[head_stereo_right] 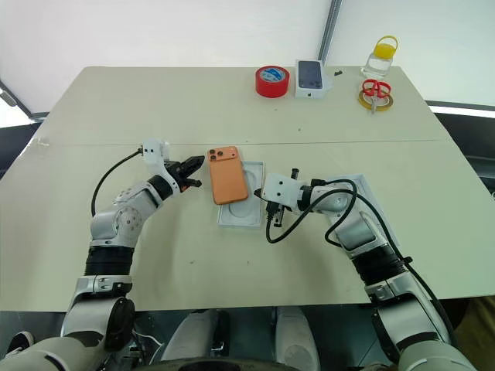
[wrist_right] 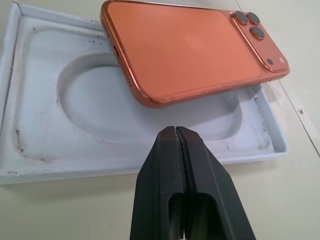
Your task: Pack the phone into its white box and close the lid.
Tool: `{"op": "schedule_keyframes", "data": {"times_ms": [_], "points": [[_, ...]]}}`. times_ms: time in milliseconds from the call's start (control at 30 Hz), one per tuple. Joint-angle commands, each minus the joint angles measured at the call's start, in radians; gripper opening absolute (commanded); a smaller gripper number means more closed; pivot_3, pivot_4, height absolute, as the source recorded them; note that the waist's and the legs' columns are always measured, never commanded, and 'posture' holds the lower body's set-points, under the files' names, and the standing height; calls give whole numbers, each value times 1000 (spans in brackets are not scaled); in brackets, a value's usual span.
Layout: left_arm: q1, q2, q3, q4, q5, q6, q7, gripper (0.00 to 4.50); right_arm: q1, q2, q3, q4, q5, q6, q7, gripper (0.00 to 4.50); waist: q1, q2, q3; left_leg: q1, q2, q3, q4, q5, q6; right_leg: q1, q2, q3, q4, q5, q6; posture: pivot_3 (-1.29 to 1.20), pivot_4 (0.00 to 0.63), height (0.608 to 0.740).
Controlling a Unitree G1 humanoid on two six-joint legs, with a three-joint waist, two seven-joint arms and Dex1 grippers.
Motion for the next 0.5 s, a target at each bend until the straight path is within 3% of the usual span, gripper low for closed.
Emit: {"op": "schedule_keyframes", "data": {"times_ms": [33, 200, 500], "points": [[-12, 35, -14, 51, 70, 2, 62, 23, -15, -1, -15, -8, 0, -21, -10, 0, -1, 0, 0, 0, 0, 0, 0, 0, 0, 0, 0, 0, 0, 0, 0, 0, 150, 740], [-59, 9, -58, 129, 137, -93, 85, 23, -17, 0, -13, 0, -1, -25, -11, 0, 8, 0, 0, 0, 0, 0, 0, 0, 0, 0, 0, 0, 0, 0, 0, 0, 150, 740], [-267, -75, -76, 508, 248, -340, 141, 23, -13, 4, -8, -11, -9, -23, -17, 0, 23, 0, 0, 0, -1, 0, 0, 0, 0, 1, 0, 0, 0, 0, 0, 0, 150, 740]]}}
